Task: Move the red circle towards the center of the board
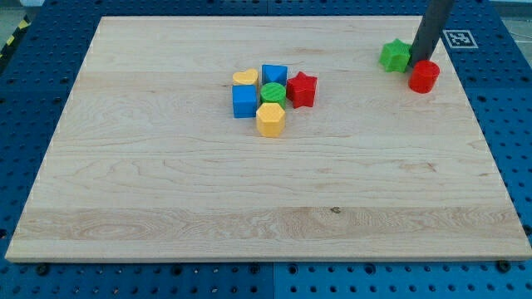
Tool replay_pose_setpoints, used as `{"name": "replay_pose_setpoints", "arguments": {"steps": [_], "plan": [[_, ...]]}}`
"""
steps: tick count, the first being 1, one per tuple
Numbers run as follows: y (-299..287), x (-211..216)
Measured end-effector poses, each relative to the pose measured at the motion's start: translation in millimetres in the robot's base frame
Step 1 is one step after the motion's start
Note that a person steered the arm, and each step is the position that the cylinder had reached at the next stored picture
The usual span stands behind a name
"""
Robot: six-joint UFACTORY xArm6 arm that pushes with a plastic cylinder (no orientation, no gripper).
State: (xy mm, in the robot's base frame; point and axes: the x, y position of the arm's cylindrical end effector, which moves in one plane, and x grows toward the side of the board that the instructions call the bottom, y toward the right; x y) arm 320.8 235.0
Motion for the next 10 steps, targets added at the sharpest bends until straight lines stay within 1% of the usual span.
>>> {"name": "replay_pose_setpoints", "arguments": {"steps": [2,3,4,6,7,9,10], "plan": [[6.3,4.8],[-0.6,11.2],[8.9,15.7],[47.7,20.3],[47.7,43.7],[47.2,71.4],[40.1,72.6]]}}
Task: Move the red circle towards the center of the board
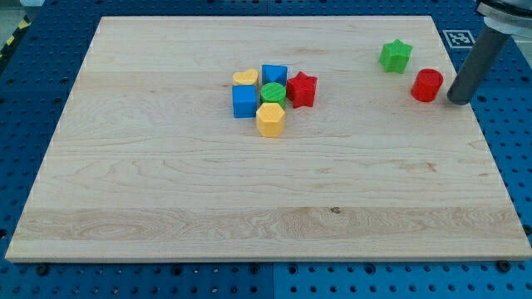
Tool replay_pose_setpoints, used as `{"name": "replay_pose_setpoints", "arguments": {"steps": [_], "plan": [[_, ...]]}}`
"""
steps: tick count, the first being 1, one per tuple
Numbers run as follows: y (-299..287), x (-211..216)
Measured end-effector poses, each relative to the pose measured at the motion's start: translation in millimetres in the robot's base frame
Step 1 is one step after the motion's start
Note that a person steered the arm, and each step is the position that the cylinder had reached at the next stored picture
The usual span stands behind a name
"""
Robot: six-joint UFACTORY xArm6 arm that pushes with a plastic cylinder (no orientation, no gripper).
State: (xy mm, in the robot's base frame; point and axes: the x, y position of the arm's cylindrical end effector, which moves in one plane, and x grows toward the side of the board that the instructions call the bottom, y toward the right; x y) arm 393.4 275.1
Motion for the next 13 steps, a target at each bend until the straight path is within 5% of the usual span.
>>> {"name": "replay_pose_setpoints", "arguments": {"steps": [5,13], "plan": [[-18.3,-30.5],[-60.2,-10.2]]}}
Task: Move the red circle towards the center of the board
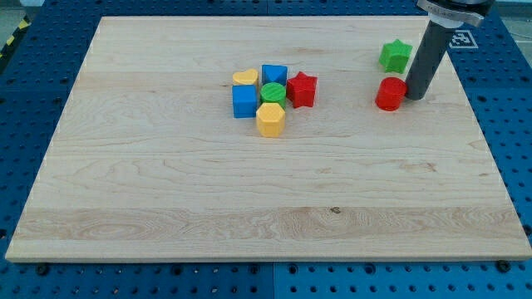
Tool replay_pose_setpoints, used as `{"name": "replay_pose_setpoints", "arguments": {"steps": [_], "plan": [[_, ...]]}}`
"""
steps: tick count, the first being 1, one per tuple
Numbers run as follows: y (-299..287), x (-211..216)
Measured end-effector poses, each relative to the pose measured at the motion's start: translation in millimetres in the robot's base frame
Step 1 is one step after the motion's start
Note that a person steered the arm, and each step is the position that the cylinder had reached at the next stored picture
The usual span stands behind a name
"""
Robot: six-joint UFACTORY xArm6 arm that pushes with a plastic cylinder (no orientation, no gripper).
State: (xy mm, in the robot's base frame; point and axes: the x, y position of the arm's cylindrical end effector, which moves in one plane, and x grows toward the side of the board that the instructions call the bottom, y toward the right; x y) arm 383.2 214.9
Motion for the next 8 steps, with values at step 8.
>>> {"name": "replay_pose_setpoints", "arguments": {"steps": [8], "plan": [[-41.7,6.5]]}}
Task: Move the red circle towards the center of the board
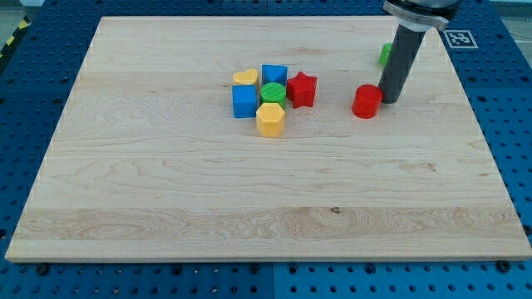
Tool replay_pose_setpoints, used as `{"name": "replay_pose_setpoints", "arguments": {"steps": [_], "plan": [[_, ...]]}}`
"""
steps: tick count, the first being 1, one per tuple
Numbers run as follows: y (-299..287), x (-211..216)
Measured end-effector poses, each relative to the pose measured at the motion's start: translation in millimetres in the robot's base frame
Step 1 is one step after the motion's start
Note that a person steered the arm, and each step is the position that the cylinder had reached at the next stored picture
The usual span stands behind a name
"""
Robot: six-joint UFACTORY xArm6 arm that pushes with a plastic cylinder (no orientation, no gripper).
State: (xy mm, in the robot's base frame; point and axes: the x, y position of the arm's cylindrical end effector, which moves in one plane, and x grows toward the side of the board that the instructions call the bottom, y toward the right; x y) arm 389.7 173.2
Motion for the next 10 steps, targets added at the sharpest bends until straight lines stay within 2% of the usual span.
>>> {"name": "replay_pose_setpoints", "arguments": {"steps": [3,7,9,10], "plan": [[2.2,11.2],[-25.2,21.4],[-17.0,50.9],[-14.3,51.0]]}}
